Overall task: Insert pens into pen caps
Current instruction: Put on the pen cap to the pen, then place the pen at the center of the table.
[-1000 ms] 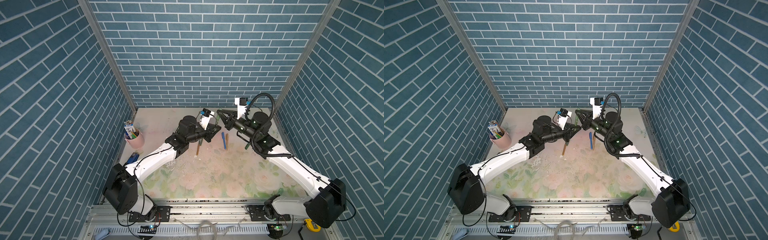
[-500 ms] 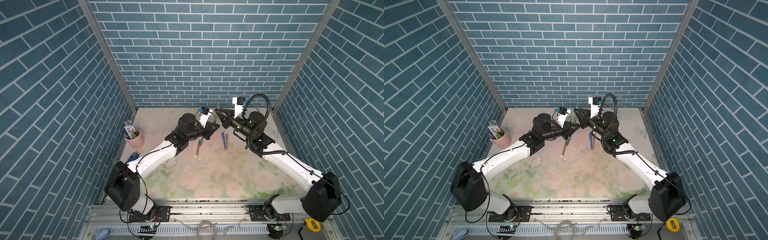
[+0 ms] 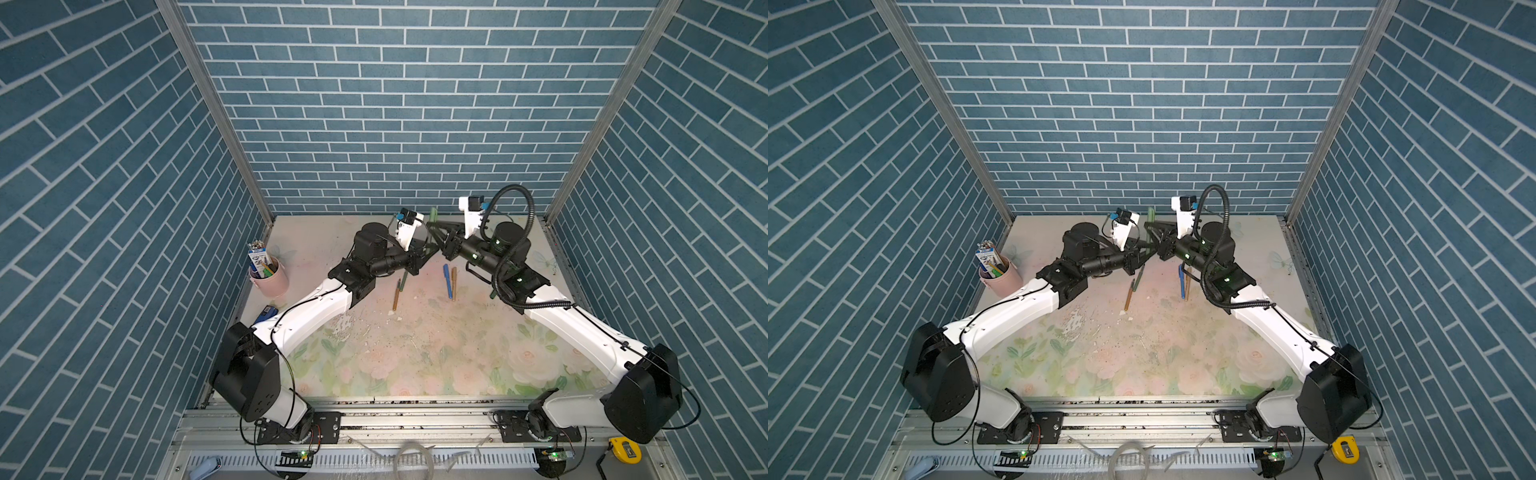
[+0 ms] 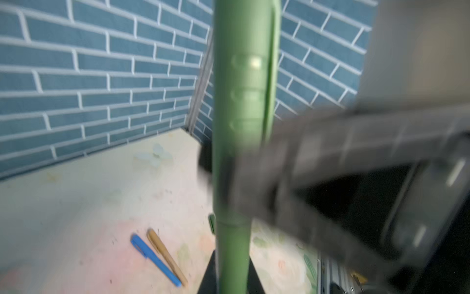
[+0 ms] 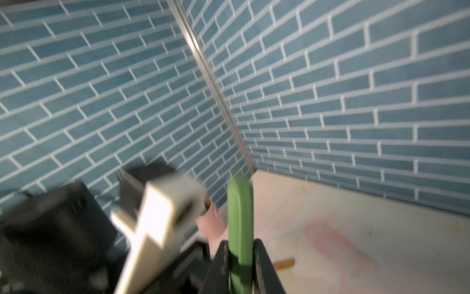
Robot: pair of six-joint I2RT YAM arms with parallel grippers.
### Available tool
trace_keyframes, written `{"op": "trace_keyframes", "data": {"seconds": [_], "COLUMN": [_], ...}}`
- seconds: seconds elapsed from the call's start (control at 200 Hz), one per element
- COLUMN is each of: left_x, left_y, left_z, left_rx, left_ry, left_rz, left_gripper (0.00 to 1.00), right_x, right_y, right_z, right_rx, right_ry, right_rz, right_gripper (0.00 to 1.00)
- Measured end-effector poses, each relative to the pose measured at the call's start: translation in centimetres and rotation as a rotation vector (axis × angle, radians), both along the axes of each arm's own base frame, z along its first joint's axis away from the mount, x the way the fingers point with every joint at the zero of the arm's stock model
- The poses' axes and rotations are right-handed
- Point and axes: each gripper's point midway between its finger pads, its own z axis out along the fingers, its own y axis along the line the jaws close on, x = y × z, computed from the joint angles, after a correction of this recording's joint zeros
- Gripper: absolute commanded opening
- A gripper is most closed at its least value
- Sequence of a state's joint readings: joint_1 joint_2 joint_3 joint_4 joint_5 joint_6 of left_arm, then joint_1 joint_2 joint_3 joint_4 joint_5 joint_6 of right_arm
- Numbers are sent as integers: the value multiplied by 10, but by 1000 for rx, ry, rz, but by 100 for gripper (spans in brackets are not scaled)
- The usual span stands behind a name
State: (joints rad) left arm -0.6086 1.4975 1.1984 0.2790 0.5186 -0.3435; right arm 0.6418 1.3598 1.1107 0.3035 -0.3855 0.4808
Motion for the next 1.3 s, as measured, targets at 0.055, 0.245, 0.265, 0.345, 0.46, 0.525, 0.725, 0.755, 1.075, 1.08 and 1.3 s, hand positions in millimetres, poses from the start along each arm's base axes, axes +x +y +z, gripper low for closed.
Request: {"op": "trace_keyframes", "data": {"seconds": [0.055,0.245,0.265,0.345,0.46,0.525,0.725,0.755,1.075,1.08,1.3], "left_x": [5,2,1,-2,-9,-14,-23,-24,-30,-31,-35], "left_y": [10,12,11,10,8,6,2,2,-2,-2,10], "left_z": [-2,-12,-13,-16,-19,-17,-14,-14,-19,-19,-33], "left_rx": [-5,-21,-21,-20,-25,-38,-64,-67,-92,-93,-96], "left_ry": [-4,-14,-13,-11,-11,-20,-28,-28,7,8,44], "left_rz": [30,49,48,43,33,22,-3,-6,-31,-32,37], "left_gripper": [0,0,0,0,0,0,0,0,60,62,93], "right_x": [-3,-9,-10,-12,-15,-19,-25,-25,-23,-23,-20], "right_y": [4,5,5,4,2,0,4,5,8,9,13], "right_z": [-2,-7,-8,-11,-12,-11,-6,-5,-6,-6,-7], "right_rx": [-18,-62,-66,-84,-112,-124,-135,-135,-137,-136,-136], "right_ry": [14,52,55,61,61,57,45,45,27,27,57], "right_rz": [17,43,46,51,53,55,91,94,104,105,98], "right_gripper": [26,24,25,32,37,37,26,25,4,4,4]}}
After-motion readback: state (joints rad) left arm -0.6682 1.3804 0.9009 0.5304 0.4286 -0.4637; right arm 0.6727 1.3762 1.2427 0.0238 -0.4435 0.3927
